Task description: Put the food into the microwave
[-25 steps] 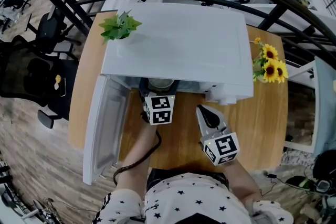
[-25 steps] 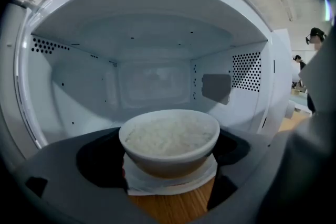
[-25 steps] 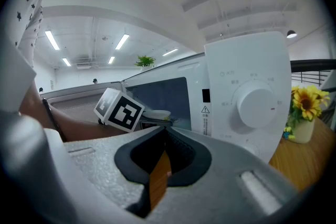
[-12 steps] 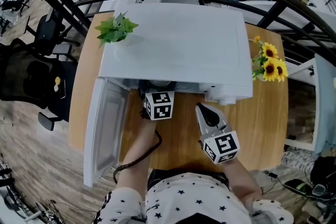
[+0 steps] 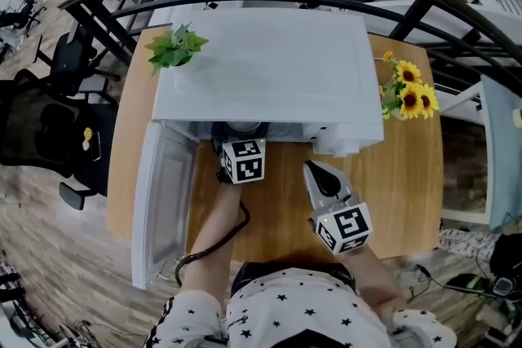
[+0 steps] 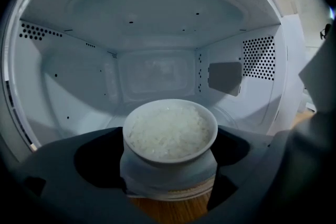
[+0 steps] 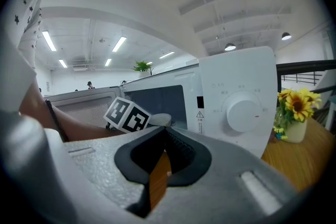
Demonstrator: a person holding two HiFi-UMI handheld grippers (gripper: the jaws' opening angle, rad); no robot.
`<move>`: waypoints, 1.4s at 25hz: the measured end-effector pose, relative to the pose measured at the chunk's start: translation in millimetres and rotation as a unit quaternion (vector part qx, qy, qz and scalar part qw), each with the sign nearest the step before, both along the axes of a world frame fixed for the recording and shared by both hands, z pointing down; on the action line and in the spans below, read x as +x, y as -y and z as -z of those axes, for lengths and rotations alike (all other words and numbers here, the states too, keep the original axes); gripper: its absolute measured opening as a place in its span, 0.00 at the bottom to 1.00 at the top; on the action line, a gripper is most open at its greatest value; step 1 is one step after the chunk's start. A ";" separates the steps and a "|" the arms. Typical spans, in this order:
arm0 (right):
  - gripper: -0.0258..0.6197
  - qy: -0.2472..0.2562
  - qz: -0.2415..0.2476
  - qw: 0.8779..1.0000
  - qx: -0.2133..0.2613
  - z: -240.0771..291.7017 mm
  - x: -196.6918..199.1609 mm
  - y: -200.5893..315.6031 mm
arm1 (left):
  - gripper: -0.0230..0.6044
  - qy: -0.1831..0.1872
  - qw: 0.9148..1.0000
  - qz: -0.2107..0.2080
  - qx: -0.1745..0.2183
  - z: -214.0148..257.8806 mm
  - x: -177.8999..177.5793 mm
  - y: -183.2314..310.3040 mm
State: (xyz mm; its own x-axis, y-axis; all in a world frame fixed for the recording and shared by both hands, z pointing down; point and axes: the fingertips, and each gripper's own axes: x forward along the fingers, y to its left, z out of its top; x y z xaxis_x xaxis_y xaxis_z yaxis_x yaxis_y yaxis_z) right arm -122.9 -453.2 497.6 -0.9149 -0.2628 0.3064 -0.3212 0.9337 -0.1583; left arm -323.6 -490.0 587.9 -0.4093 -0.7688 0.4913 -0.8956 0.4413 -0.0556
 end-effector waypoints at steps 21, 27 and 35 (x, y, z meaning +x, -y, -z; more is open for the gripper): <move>0.05 0.020 -0.034 0.999 0.027 28.7 44.3 -102.0 | 0.80 -0.016 0.996 -0.031 0.081 70.3 80.9 -114.1; 0.05 0.031 -0.037 0.998 0.031 35.6 55.7 -142.9 | 0.55 -0.031 0.993 -0.030 0.106 89.3 107.0 -162.4; 0.05 0.045 -0.039 0.997 0.050 50.0 80.6 -194.3 | 0.35 -0.032 0.991 -0.016 0.131 108.1 142.5 -234.6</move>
State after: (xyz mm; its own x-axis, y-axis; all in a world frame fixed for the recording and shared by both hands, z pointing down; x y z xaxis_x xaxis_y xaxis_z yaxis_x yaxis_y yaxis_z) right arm -42.3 -258.9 447.7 -0.9132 -0.3594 0.1921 -0.3821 0.9190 -0.0969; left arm -181.1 -255.3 479.8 -0.3565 -0.8858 0.2971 -0.9075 0.4039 0.1154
